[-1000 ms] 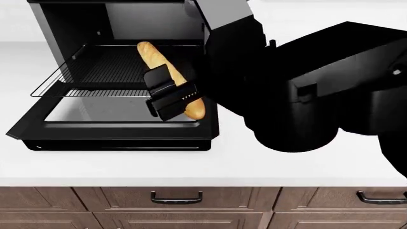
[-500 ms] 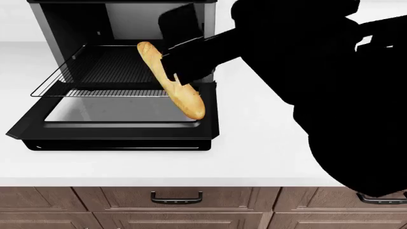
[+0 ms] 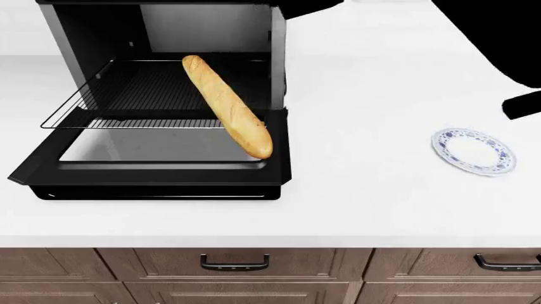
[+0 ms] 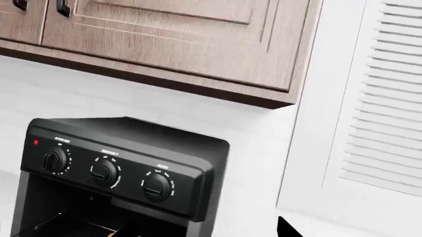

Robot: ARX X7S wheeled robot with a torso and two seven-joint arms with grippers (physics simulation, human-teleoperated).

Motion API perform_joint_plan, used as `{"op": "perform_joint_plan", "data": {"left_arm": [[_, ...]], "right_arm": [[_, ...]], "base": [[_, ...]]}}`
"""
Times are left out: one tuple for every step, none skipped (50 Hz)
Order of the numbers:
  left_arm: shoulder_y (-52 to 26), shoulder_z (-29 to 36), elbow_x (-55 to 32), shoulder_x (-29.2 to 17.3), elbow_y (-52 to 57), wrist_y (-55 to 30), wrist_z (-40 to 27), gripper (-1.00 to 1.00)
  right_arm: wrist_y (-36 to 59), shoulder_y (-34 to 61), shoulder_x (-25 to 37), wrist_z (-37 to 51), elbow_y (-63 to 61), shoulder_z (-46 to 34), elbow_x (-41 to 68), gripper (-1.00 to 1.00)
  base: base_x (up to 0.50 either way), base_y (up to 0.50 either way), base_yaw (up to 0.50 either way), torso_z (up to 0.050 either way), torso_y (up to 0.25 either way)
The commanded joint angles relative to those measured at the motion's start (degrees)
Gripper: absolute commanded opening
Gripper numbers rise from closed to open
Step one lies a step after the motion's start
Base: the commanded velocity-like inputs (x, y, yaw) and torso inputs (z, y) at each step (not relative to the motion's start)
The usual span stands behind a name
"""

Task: Place the baguette on the rack of the toaster oven.

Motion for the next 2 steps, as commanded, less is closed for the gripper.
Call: {"op": "perform_joint_plan", "data": {"left_arm": [[0.08,-0.01,-0.28,-0.07,-0.12,0.2,0.04,1.0],[0.07,0.01,-0.28,-0.06,-0.17,0.23,0.06,1.0]], "right_arm": [[0.87,4.87,1.16,0.43,1.37,1.0,0.63,1.0],[0.94,5.05,1.17,0.4,1.47,0.98,0.61,1.0]], "base": [[0.0,0.0,0.0,0.0,0.0],[0.0,0.0,0.0,0.0,0.0]]}}
